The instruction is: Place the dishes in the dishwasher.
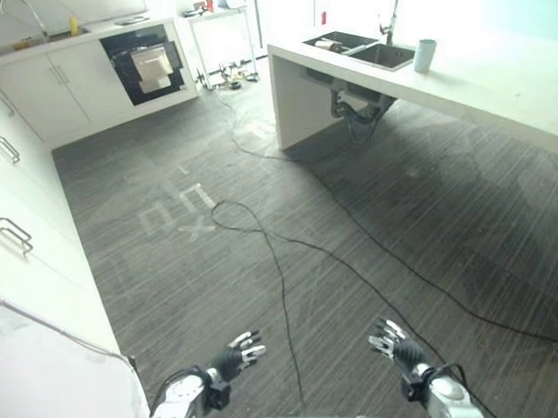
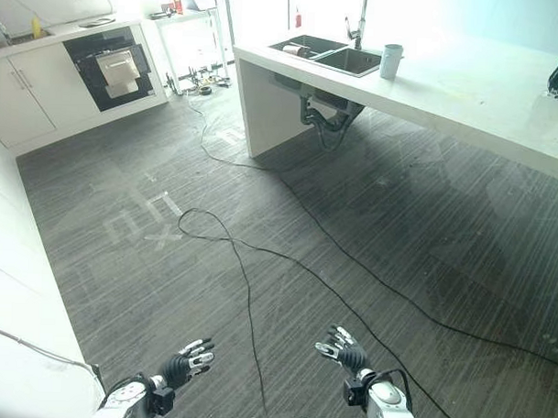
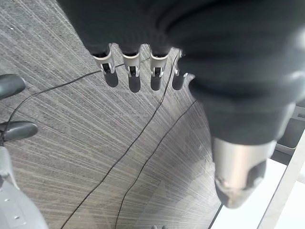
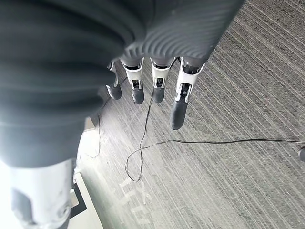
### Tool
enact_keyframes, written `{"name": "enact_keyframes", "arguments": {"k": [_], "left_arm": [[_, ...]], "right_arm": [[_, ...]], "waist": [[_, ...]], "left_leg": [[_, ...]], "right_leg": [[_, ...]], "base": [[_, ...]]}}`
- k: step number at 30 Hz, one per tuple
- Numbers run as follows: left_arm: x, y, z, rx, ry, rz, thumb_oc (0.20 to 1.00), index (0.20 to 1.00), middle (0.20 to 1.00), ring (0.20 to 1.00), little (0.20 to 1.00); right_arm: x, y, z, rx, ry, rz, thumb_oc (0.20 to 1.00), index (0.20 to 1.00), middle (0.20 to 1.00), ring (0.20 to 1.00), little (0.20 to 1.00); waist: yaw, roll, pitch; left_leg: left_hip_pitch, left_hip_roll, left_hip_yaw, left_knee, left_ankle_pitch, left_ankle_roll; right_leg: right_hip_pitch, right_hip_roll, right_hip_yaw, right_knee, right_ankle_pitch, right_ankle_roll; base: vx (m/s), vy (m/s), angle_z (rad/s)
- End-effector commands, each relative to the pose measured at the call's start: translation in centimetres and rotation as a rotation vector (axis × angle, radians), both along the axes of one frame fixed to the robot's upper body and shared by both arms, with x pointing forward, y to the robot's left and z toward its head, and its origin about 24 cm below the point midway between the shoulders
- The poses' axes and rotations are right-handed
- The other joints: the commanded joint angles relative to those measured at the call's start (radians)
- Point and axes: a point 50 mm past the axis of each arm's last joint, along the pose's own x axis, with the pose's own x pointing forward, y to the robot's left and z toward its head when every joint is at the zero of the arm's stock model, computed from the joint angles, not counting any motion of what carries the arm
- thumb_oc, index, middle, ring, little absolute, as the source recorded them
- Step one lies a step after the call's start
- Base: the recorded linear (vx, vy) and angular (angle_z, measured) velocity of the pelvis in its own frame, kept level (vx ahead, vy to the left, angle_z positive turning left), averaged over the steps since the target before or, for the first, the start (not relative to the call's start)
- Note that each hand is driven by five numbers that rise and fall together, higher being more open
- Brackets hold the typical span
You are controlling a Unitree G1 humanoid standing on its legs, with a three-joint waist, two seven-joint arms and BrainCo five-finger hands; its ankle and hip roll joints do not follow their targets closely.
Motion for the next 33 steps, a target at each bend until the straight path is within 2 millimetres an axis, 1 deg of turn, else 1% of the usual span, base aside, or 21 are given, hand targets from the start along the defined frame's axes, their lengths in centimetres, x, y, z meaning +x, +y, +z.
{"name": "enact_keyframes", "arguments": {"k": [1, 6, 7, 8, 12, 15, 18, 20, 23, 25, 26, 27, 28, 29, 30, 31, 32, 33], "left_arm": [[2.7, -0.6, 1.2, -0.010, -0.115, -0.014, 1.000, 1.000, 1.000, 1.000, 1.000], [2.7, -0.1, 1.1, -0.005, -0.118, 0.093, 1.000, 1.000, 1.000, 1.000, 1.000], [2.5, 0.3, 1.1, -0.024, -0.118, 0.173, 1.000, 1.000, 1.000, 1.000, 1.000], [2.6, 0.3, 1.2, -0.020, -0.136, 0.188, 1.000, 1.000, 1.000, 1.000, 1.000], [3.1, 0.0, 1.9, 0.009, -0.214, 0.181, 1.000, 1.000, 1.000, 1.000, 1.000], [4.1, 0.3, 3.0, -0.014, -0.291, 0.202, 1.000, 1.000, 1.000, 1.000, 1.000], [4.5, 0.7, 3.5, -0.011, -0.304, 0.209, 1.000, 1.000, 1.000, 1.000, 1.000], [4.9, 1.0, 3.8, 0.015, -0.318, 0.219, 1.000, 1.000, 1.000, 1.000, 1.000], [5.2, 1.2, 4.0, 0.008, -0.329, 0.237, 1.000, 1.000, 1.000, 1.000, 1.000], [5.4, 1.3, 4.2, -0.002, -0.346, 0.253, 1.000, 1.000, 1.000, 1.000, 1.000], [5.5, 1.4, 4.4, -0.011, -0.361, 0.264, 1.000, 1.000, 1.000, 1.000, 1.000], [5.9, 1.5, 4.8, -0.020, -0.384, 0.277, 1.000, 1.000, 1.000, 1.000, 1.000], [6.2, 1.6, 5.0, -0.024, -0.391, 0.275, 1.000, 1.000, 1.000, 1.000, 1.000], [6.5, 1.7, 5.2, -0.037, -0.394, 0.271, 1.000, 1.000, 1.000, 1.000, 1.000], [6.5, 1.7, 5.3, -0.042, -0.394, 0.265, 1.000, 1.000, 1.000, 1.000, 1.000], [6.4, 1.7, 5.3, -0.044, -0.398, 0.254, 1.000, 1.000, 1.000, 1.000, 1.000], [6.1, 1.7, 5.2, -0.043, -0.400, 0.247, 1.000, 1.000, 1.000, 1.000, 1.000], [5.6, 1.8, 5.2, -0.046, -0.399, 0.252, 1.000, 1.000, 1.000, 1.000, 1.000]], "right_arm": [[2.0, 0.6, 1.1, 0.031, -0.089, -0.007, 1.000, 1.000, 1.000, 1.000, 1.000], [1.9, 0.6, 1.0, 0.025, -0.090, -0.018, 1.000, 1.000, 1.000, 1.000, 1.000], [1.9, 0.6, 1.1, 0.035, -0.095, -0.043, 1.000, 1.000, 1.000, 1.000, 1.000], [1.9, 0.6, 1.1, 0.035, -0.101, -0.049, 1.000, 1.000, 1.000, 1.000, 1.000], [1.6, 0.7, 1.2, 0.062, -0.122, -0.061, 1.000, 1.000, 1.000, 1.000, 1.000], [2.1, 0.7, 1.9, 0.093, -0.176, -0.046, 1.000, 1.000, 1.000, 1.000, 1.000], [2.5, 0.6, 2.5, 0.094, -0.193, -0.038, 1.000, 1.000, 1.000, 1.000, 1.000], [3.0, 0.5, 2.8, 0.081, -0.191, -0.012, 1.000, 1.000, 1.000, 1.000, 1.000], [3.4, 0.5, 3.0, 0.078, -0.204, -0.008, 1.000, 1.000, 1.000, 1.000, 1.000], [3.6, 0.4, 3.3, 0.079, -0.216, 0.007, 1.000, 1.000, 1.000, 1.000, 1.000], [3.8, 0.4, 3.5, 0.081, -0.223, 0.019, 1.000, 1.000, 1.000, 1.000, 1.000], [4.1, 0.3, 3.9, 0.078, -0.235, 0.032, 1.000, 1.000, 1.000, 1.000, 1.000], [4.1, 0.1, 4.0, 0.075, -0.239, 0.028, 1.000, 1.000, 1.000, 1.000, 1.000], [3.9, -0.4, 4.0, 0.074, -0.234, 0.009, 1.000, 1.000, 1.000, 1.000, 1.000], [3.7, -0.6, 4.0, 0.077, -0.231, -0.001, 1.000, 1.000, 1.000, 1.000, 1.000], [3.4, -0.7, 3.9, 0.079, -0.227, -0.006, 1.000, 1.000, 1.000, 1.000, 1.000], [3.1, -0.8, 3.7, 0.077, -0.222, 0.002, 1.000, 1.000, 1.000, 1.000, 1.000], [2.8, -0.7, 3.7, 0.068, -0.217, 0.017, 1.000, 1.000, 1.000, 1.000, 1.000]], "waist": [[0.012, -0.024, 0.004], [0.020, -0.028, 0.003], [0.023, -0.032, 0.005], [0.025, -0.033, 0.006], [0.026, -0.037, 0.012], [0.024, -0.038, 0.015], [0.024, -0.039, 0.019], [0.026, -0.046, 0.036], [0.030, -0.046, 0.044], [0.028, -0.051, 0.051], [0.028, -0.060, 0.060], [0.028, -0.073, 0.076], [0.026, -0.078, 0.085], [0.022, -0.077, 0.106], [0.021, -0.076, 0.114], [0.019, -0.070, 0.123], [0.021, -0.063, 0.132], [0.032, -0.053, 0.136]], "left_leg": [[0.042, 0.031, 0.022, 0.000, -0.134, -0.044], [0.037, 0.030, 0.016, 0.000, -0.131, -0.045], [0.034, 0.029, 0.010, 0.000, -0.130, -0.043], [0.033, 0.031, 0.008, 0.000, -0.130, -0.043], [0.028, 0.034, 0.004, 0.000, -0.128, -0.047], [0.026, 0.038, -0.003, 0.000, -0.123, -0.054], [0.031, 0.041, -0.003, 0.002, -0.120, -0.056], [0.011, 0.048, -0.005, 0.059, -0.129, -0.061], [0.002, 0.051, -0.023, 0.083, -0.131, -0.063], [-0.018, 0.045, -0.027, 0.146, -0.153, -0.061], [-0.056, 0.037, -0.021, 0.235, -0.182, -0.053], [-0.119, 0.032, -0.007, 0.361, -0.218, -0.042], [-0.157, 0.039, 0.011, 0.443, -0.213, -0.046], [-0.222, 0.065, 0.022, 0.557, -0.186, -0.070], [-0.254, 0.073, 0.026, 0.585, -0.153, -0.082], [-0.279, 0.079, 0.037, 0.560, -0.113, -0.094], [-0.287, 0.074, 0.044, 0.495, -0.086, -0.103], [-0.306, 0.061, 0.038, 0.369, -0.037, -0.110]], "right_leg": [[0.022, -0.073, -0.034, -0.007, -0.049, 0.106], [0.022, -0.073, -0.039, -0.008, -0.047, 0.106], [0.020, -0.071, -0.039, -0.001, -0.050, 0.105], [0.019, -0.070, -0.040, 0.000, -0.052, 0.103], [0.018, -0.063, -0.040, -0.002, -0.053, 0.100], [0.018, -0.052, -0.030, -0.004, -0.056, 0.095], [0.016, -0.046, -0.024, 0.000, -0.061, 0.089], [0.015, -0.037, -0.018, 0.015, -0.071, 0.068], [0.015, -0.027, -0.009, 0.020, -0.074, 0.058], [0.008, -0.027, 0.001, 0.029, -0.079, 0.051], [0.003, -0.035, 0.010, 0.036, -0.079, 0.045], [-0.005, -0.043, 0.017, 0.052, -0.081, 0.036], [-0.007, -0.045, 0.013, 0.058, -0.083, 0.029], [0.008, -0.036, 0.011, 0.066, -0.097, 0.021], [0.013, -0.030, 0.012, 0.070, -0.100, 0.016], [0.024, -0.021, 0.017, 0.073, -0.108, 0.013], [0.040, -0.017, 0.022, 0.077, -0.119, 0.016], [0.059, -0.015, 0.021, 0.074, -0.128, 0.020]], "base": [[0.00, 0.000, 0.00], [-0.01, -0.027, 0.02], [-0.04, -0.078, 0.04], [-0.05, -0.100, 0.04], [-0.03, -0.084, 0.08], [0.00, -0.102, 0.12], [0.01, -0.087, 0.03], [0.00, -0.152, 0.02], [0.02, -0.120, 0.05], [0.02, -0.098, 0.02], [0.01, -0.129, 0.01], [-0.01, -0.142, 0.05], [0.07, -0.162, 0.13], [0.11, -0.134, 0.11], [0.23, -0.084, 0.20], [0.29, 0.018, 0.22], [0.47, 0.118, 0.21], [0.56, 0.148, 0.05]]}}
